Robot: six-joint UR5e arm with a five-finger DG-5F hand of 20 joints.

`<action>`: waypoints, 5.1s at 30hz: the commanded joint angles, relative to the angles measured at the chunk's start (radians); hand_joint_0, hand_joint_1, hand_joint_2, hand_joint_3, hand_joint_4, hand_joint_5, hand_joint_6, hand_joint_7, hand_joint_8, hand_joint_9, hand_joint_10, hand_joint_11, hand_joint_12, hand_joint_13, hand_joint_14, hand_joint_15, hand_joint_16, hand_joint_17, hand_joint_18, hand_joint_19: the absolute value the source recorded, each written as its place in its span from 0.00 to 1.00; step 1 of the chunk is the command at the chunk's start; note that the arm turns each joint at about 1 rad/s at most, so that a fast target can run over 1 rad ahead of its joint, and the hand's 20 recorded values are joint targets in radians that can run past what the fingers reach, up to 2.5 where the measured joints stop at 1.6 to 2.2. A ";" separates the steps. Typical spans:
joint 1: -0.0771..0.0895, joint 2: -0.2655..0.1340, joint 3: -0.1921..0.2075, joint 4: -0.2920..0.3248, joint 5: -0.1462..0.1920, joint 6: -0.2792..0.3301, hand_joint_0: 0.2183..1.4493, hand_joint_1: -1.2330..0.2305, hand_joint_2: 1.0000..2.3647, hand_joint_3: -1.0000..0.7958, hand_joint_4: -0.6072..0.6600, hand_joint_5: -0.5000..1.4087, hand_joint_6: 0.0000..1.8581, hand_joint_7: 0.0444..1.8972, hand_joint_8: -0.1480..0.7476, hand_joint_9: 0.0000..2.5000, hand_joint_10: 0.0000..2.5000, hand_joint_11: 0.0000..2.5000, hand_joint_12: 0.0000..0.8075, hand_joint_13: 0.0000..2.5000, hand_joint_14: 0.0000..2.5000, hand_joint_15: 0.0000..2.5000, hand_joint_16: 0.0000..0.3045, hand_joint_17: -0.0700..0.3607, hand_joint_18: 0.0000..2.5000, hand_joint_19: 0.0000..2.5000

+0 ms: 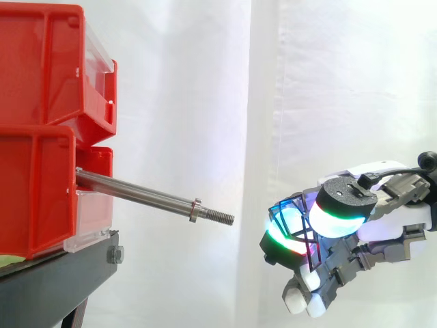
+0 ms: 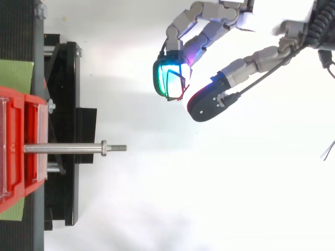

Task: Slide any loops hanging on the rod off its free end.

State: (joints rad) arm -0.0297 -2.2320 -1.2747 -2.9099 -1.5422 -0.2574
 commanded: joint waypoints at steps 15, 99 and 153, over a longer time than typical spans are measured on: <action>0.002 0.000 0.000 0.003 0.005 0.018 0.33 0.31 0.02 0.49 0.48 0.16 0.51 0.48 0.47 0.34 0.01 0.24 0.49 0.28 0.01 0.15 0.19 0.46 0.25 0.18; 0.002 0.000 0.000 0.000 0.024 0.043 0.28 0.35 0.01 0.53 0.51 0.21 0.49 0.54 0.50 0.48 0.01 0.21 0.52 0.34 0.01 0.15 0.23 0.52 0.31 0.18; 0.010 0.000 0.008 -0.037 0.030 0.018 0.29 0.35 0.01 0.56 0.52 0.21 0.49 0.56 0.54 0.52 0.01 0.28 0.55 0.37 0.01 0.16 0.23 0.53 0.34 0.18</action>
State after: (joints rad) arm -0.0199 -2.2320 -1.2672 -2.9440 -1.5125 -0.2682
